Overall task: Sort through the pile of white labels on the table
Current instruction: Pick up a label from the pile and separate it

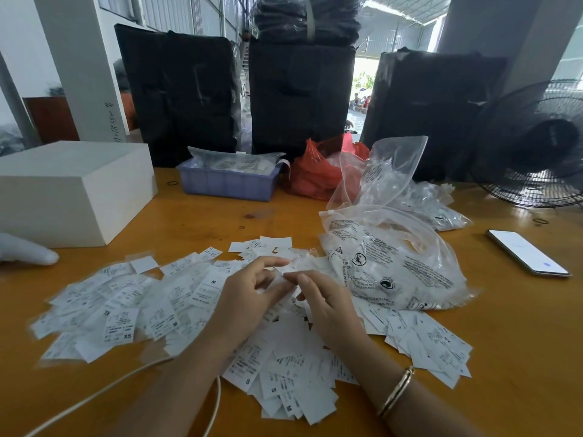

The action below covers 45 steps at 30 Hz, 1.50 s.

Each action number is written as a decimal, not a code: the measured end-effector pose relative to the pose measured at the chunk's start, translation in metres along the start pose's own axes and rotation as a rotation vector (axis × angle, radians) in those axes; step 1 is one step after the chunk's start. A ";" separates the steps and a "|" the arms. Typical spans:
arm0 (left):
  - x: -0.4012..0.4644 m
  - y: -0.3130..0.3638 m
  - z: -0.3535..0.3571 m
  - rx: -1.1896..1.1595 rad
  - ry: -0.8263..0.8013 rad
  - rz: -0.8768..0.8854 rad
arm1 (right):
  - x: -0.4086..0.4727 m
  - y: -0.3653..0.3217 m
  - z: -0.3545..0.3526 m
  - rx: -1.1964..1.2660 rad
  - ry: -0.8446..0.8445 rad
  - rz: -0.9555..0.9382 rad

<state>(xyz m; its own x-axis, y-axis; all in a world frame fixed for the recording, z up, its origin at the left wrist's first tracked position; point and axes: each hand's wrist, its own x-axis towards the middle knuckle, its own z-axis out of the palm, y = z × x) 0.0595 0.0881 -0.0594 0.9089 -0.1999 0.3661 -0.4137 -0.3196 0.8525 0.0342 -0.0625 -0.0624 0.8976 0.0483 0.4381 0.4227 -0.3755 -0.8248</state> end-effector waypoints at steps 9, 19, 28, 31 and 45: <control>0.002 -0.003 -0.005 0.084 -0.013 -0.012 | 0.004 0.002 -0.007 0.123 -0.132 0.127; 0.011 -0.016 -0.025 0.346 0.452 -0.084 | 0.075 0.018 -0.087 -0.170 0.593 0.240; 0.011 -0.020 -0.026 0.712 0.449 0.046 | 0.089 0.061 -0.102 -0.853 0.060 0.547; 0.008 -0.018 -0.016 0.695 0.373 0.145 | 0.087 0.059 -0.099 -0.776 0.181 0.547; 0.007 -0.010 -0.011 0.596 0.292 0.241 | 0.068 0.005 -0.087 -0.205 0.519 0.063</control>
<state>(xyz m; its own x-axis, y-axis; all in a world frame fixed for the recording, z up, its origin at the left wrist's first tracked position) 0.0703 0.1005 -0.0615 0.7307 -0.0989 0.6754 -0.4885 -0.7669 0.4162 0.0869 -0.1415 -0.0059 0.7192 -0.4228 0.5514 0.2910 -0.5373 -0.7916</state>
